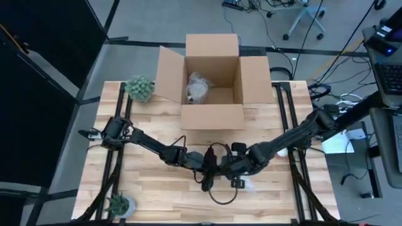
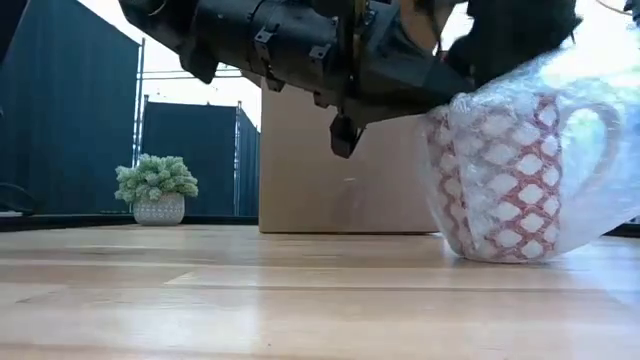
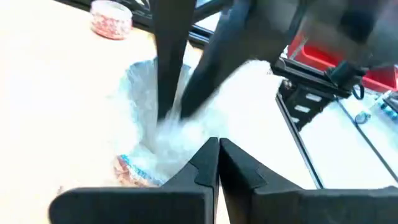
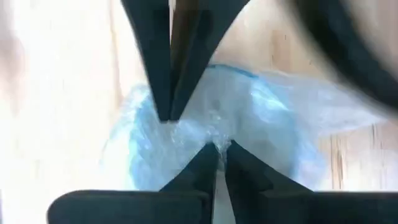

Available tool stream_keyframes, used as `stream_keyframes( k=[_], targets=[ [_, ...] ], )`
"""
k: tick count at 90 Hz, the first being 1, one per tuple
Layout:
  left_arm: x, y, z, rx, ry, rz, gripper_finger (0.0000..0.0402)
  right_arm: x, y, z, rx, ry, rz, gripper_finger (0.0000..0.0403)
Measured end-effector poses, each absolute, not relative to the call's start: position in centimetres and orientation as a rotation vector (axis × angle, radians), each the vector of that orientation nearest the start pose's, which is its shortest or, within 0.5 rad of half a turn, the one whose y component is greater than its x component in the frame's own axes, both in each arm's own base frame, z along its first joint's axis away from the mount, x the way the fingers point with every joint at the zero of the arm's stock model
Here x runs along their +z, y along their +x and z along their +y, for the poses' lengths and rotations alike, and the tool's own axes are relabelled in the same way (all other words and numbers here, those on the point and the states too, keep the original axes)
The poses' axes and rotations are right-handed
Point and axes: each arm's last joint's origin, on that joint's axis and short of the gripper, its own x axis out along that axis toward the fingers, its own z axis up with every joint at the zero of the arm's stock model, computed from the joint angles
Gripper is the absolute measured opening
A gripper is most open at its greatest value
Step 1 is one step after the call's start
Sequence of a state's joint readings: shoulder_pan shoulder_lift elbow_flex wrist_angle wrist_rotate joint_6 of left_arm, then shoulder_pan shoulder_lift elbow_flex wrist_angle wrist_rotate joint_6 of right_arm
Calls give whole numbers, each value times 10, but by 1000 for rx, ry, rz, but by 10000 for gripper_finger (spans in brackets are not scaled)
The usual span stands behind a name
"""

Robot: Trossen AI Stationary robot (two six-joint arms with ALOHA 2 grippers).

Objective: Wrap mug
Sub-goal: Wrap the red mug with the bubble wrap, then put the wrapped red mug into the cardboard box

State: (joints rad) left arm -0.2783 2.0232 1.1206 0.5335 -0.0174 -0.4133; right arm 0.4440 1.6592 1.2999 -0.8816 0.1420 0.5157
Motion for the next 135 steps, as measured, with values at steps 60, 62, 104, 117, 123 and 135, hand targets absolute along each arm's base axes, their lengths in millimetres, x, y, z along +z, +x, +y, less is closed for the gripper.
stream_keyframes(
  k=[60,62,104,117,123,135],
  targets=[
    [146,408,-114,-162,-347,440,1,260,286,129,-193,154,1157,180],
    [147,408,-114,-162,-346,440,1,258,287,129,-197,157,1163,181],
    [153,410,-115,-168,-375,382,1,240,281,133,-299,280,1347,185],
    [154,410,-115,-183,-385,381,1,239,268,133,-375,258,1440,185],
    [154,410,-116,-188,-386,383,1,238,261,134,-417,246,1479,185],
    [154,410,-115,-189,-386,384,1,226,254,138,-443,241,1492,184]
  ],
)
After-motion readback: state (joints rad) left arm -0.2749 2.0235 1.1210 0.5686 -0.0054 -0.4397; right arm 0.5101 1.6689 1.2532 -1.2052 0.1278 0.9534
